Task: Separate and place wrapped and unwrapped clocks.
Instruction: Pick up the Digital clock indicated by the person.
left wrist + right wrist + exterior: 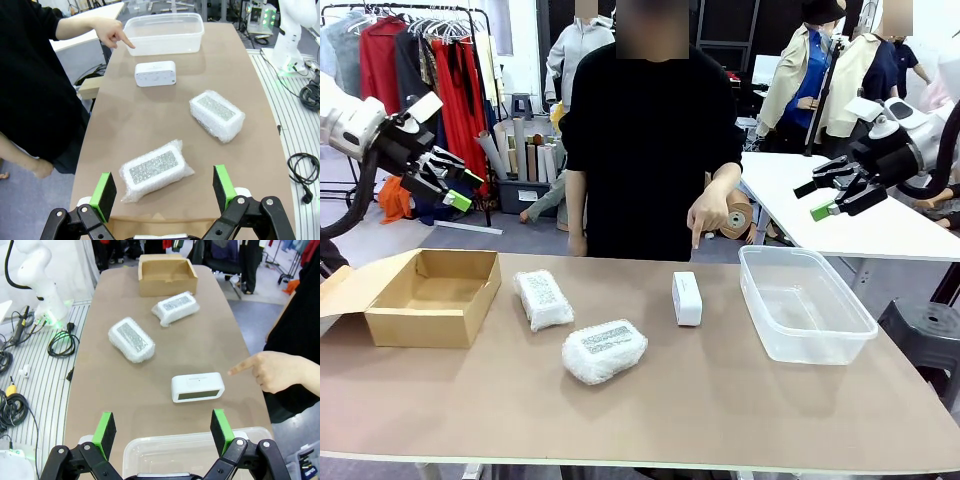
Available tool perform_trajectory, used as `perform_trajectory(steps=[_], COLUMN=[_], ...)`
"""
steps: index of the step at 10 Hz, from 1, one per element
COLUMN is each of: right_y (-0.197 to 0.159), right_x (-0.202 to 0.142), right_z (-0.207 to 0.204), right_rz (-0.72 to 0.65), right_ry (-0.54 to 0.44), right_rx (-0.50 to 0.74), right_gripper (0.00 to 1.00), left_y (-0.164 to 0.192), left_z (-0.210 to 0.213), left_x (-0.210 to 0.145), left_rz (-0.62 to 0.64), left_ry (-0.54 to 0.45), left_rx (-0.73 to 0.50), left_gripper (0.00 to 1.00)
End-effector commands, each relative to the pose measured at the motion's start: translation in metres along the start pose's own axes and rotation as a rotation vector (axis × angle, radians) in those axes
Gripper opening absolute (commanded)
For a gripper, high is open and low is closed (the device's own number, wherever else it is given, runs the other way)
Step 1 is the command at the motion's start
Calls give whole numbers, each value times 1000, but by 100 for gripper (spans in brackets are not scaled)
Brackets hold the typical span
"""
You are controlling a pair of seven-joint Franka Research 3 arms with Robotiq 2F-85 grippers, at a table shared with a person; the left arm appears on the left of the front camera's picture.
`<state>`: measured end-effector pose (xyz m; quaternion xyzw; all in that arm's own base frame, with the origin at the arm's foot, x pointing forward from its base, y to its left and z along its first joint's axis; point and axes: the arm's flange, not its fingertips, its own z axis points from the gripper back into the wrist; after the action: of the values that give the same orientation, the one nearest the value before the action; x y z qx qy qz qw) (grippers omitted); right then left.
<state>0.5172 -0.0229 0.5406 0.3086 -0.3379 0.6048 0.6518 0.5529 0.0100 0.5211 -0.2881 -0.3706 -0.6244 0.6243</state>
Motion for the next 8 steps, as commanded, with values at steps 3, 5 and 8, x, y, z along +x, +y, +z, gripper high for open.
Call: perform_trajectory(steps=[3,5,8], right_y=[0,0,0], right_x=[1,1,1], right_z=[0,0,0], right_rz=[2,2,2], right_ry=[4,4,4], right_rx=[2,2,2], right_gripper=[100,100,100], left_y=[-1,-1,-1], left_z=[2,2,2], left_x=[1,1,1], left_rz=[-3,-3,-3], left_ry=[4,4,4], left_rx=[1,1,1], left_gripper=[100,100,100])
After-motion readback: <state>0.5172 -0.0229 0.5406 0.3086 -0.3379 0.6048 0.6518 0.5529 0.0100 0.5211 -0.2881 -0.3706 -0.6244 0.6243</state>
